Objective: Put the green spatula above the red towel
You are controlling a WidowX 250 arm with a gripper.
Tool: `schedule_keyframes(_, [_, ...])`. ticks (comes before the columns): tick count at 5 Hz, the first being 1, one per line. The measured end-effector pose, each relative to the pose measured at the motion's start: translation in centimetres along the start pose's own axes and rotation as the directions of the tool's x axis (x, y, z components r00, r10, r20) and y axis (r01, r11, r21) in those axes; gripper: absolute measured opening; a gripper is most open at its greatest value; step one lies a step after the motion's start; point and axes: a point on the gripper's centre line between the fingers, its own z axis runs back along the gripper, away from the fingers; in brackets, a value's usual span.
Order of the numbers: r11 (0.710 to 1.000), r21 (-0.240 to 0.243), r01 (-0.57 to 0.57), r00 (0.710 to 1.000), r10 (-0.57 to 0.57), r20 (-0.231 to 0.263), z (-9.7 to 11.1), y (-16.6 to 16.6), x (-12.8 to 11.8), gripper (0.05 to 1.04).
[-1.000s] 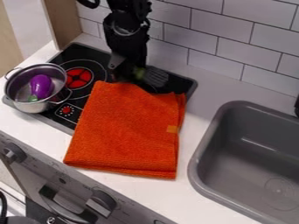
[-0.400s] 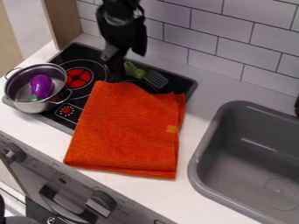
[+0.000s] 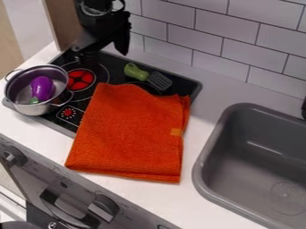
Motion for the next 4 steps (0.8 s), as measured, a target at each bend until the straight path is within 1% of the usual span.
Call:
schedule_keyframes(1, [0.976,0.01,0.216,0.976,-0.217,0.031,-0.1,2.4,0.8,0.999])
schedule_keyframes(2, [0.944,-0.051,0.327,0.945,-0.325,0.043,-0.4,4.0,3.4,0.999])
schedule_keyframes(3, [0.904,-0.088,0.418,0.908,-0.411,0.082,-0.3,4.4,5.0,0.999])
schedule_keyframes(4, [0.855,-0.116,0.505,0.863,-0.497,0.092,0.9,2.3,8.4,0.999])
